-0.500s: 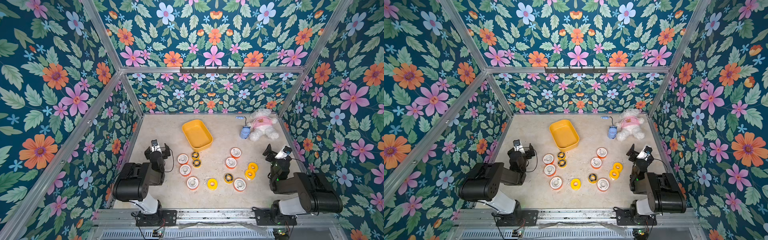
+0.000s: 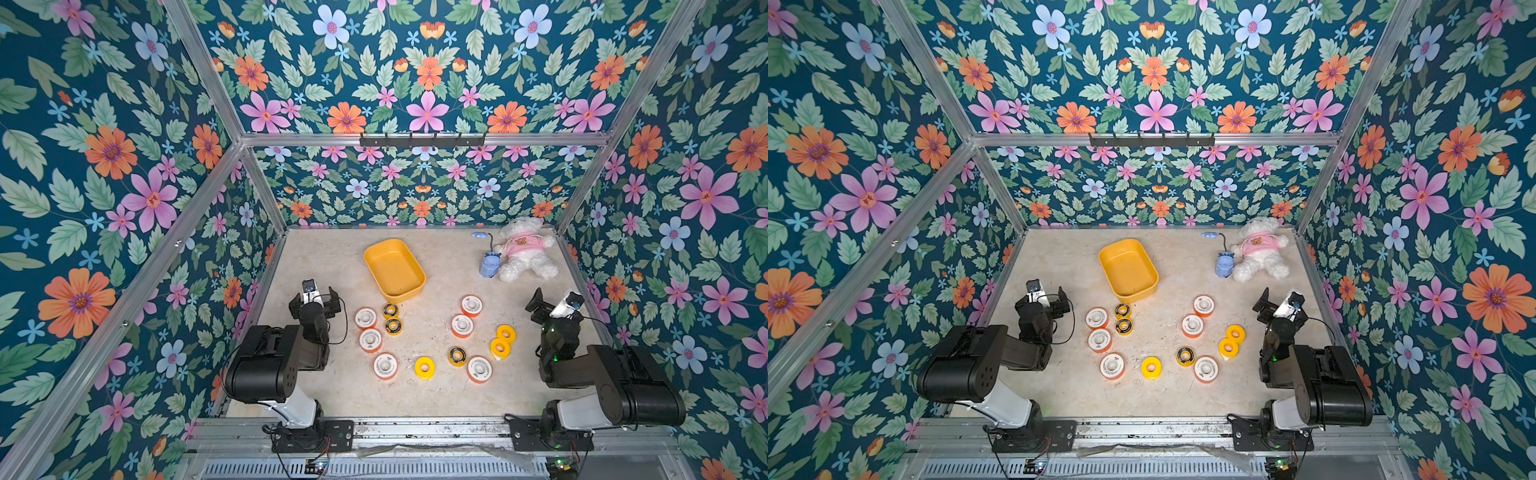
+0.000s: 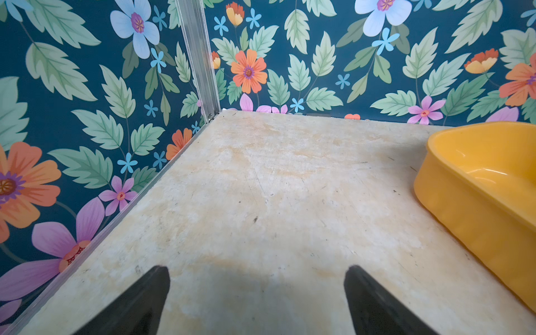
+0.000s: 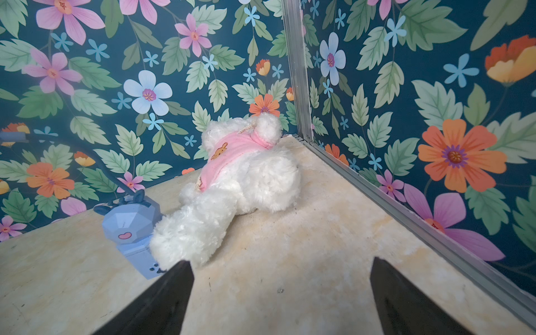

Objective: Put the sealing tape into the storage box
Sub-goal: Move the storage box to the center of the board.

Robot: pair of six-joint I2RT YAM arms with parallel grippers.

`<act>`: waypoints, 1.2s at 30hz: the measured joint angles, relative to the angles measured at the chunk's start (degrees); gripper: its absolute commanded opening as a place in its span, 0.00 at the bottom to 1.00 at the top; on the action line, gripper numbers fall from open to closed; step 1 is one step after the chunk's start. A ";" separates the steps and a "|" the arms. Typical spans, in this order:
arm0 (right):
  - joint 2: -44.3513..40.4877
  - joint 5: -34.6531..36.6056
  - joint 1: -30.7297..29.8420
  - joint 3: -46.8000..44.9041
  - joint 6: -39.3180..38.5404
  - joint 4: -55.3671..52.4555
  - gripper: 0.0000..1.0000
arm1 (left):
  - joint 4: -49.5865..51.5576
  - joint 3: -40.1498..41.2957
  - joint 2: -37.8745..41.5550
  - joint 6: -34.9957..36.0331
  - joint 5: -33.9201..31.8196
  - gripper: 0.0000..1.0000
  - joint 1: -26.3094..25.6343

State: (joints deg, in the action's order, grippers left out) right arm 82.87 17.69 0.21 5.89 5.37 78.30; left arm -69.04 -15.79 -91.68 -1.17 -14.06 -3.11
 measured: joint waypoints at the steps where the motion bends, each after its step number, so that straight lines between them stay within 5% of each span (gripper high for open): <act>1: 0.00 0.00 0.00 0.00 0.00 0.00 0.99 | 0.00 0.00 0.00 0.00 0.00 1.00 0.00; 12: -0.28 0.00 0.00 -0.07 0.00 -0.07 0.99 | 0.00 0.00 0.00 0.00 0.00 1.00 0.00; 20: -13.00 5.29 0.00 2.60 2.69 -11.32 0.99 | 1.33 0.74 4.68 -0.94 -3.28 1.00 0.02; 29: -21.88 2.14 0.04 16.50 10.91 -41.51 0.99 | 28.94 -13.44 15.10 -11.10 -9.66 0.97 0.00; 36: -23.45 -10.16 -0.33 21.84 14.43 -57.70 0.99 | 47.56 -23.50 7.87 -22.08 3.98 0.89 -0.44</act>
State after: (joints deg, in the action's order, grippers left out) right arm 59.42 7.53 -0.12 27.73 19.79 20.60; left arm -21.47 -39.29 -83.81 -23.24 -10.09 -3.55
